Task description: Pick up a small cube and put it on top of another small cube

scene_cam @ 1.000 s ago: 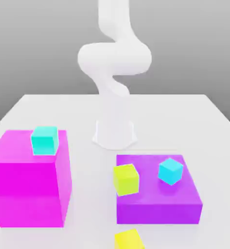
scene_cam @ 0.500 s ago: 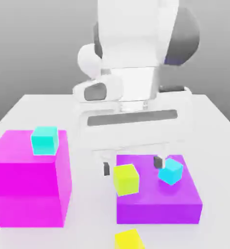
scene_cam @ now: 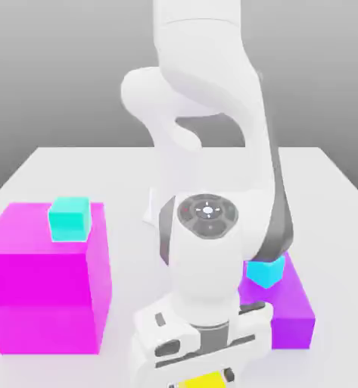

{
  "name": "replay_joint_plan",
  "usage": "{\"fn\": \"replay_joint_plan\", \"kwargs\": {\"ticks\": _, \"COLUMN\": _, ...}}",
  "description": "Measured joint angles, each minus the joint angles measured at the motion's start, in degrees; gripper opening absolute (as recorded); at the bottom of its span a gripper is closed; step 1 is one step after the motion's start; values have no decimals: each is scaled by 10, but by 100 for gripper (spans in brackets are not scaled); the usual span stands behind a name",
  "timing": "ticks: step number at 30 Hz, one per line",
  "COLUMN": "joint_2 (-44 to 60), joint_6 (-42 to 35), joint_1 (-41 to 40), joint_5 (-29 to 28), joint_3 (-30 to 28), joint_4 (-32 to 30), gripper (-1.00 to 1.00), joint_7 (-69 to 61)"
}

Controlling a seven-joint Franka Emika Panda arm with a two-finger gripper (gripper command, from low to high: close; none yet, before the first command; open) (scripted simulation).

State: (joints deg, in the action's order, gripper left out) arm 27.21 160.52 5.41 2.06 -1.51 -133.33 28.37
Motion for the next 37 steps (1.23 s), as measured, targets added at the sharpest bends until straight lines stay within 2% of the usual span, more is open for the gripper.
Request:
{"fn": "replay_joint_plan", "kwargs": {"ticks": 4, "joint_2": -2, "joint_6": -2, "joint_1": 0, "joint_5": -1, "joint_3": 0, "joint_4": -1, "gripper": -100, "joint_7": 1}}
{"fn": "replay_joint_plan", "kwargs": {"ticks": 11, "joint_2": -134, "joint_6": -112, "joint_1": -7, "joint_5": 3, "joint_3": -19, "joint_4": -23, "gripper": -100, "joint_7": 33}}
{"fn": "replay_joint_plan", "kwargs": {"ticks": 18, "joint_2": -279, "joint_6": -240, "joint_1": -67, "joint_5": -3, "joint_3": -61, "joint_4": -40, "gripper": -100, "joint_7": 157}}
{"fn": "replay_joint_plan", "kwargs": {"ticks": 28, "joint_2": -489, "joint_6": -422, "joint_1": -168, "joint_5": -50, "joint_3": -74, "joint_4": -64, "gripper": -100, "joint_7": 367}}
{"fn": "replay_joint_plan", "kwargs": {"ticks": 30, "joint_2": -507, "joint_6": -426, "joint_1": -184, "joint_5": -56, "joint_3": -75, "joint_4": -79, "gripper": -100, "joint_7": 393}}
{"fn": "replay_joint_plan", "kwargs": {"ticks": 33, "joint_2": -489, "joint_6": -367, "joint_1": -190, "joint_5": -57, "joint_3": -77, "joint_4": -119, "gripper": -100, "joint_7": 399}}
{"fn": "replay_joint_plan", "kwargs": {"ticks": 34, "joint_2": -484, "joint_6": -353, "joint_1": -191, "joint_5": -57, "joint_3": -77, "joint_4": -128, "gripper": 100, "joint_7": 399}}
{"fn": "replay_joint_plan", "kwargs": {"ticks": 37, "joint_2": -484, "joint_6": -353, "joint_1": -191, "joint_5": -57, "joint_3": -77, "joint_4": -128, "gripper": 100, "joint_7": 399}}
